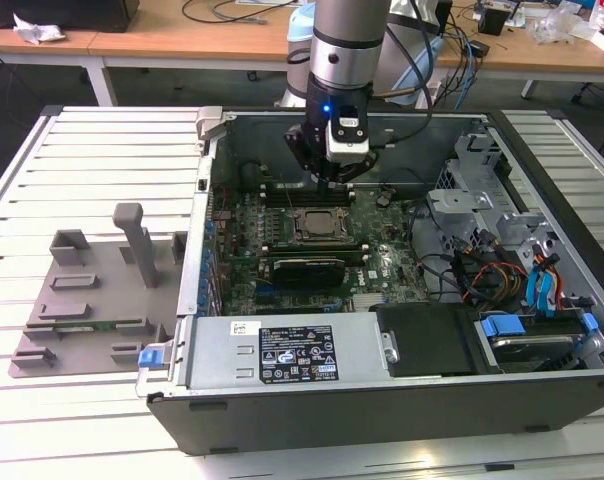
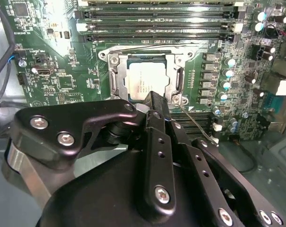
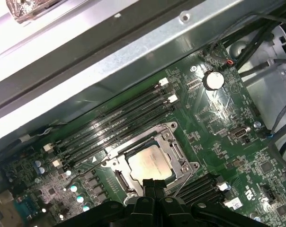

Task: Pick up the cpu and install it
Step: 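Install the first cpu locking lever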

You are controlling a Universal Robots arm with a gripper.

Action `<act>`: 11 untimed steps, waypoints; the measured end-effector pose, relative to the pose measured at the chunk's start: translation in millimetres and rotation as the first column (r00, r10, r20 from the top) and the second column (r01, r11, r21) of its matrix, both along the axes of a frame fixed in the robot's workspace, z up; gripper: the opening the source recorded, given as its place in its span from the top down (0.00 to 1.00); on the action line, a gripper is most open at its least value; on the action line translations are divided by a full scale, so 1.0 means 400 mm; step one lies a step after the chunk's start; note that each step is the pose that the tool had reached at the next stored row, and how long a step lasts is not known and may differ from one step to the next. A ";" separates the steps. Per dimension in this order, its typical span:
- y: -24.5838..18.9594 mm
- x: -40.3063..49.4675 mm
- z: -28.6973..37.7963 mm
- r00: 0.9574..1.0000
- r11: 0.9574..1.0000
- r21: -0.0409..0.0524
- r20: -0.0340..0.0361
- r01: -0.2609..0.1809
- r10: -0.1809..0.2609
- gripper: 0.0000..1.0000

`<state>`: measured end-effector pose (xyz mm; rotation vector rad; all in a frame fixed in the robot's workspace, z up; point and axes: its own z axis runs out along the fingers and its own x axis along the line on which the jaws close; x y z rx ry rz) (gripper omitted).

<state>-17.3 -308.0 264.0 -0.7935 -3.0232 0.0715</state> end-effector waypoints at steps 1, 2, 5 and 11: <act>0.000 0.000 0.000 1.000 1.000 0.000 0.000 -0.005 0.005 0.89; 0.000 0.000 0.000 1.000 1.000 0.000 0.000 -0.009 0.009 0.89; 0.000 0.000 0.000 0.999 0.999 0.000 0.000 -0.036 0.036 0.89; 0.000 0.000 0.000 0.996 0.996 0.000 0.000 -0.086 0.086 0.89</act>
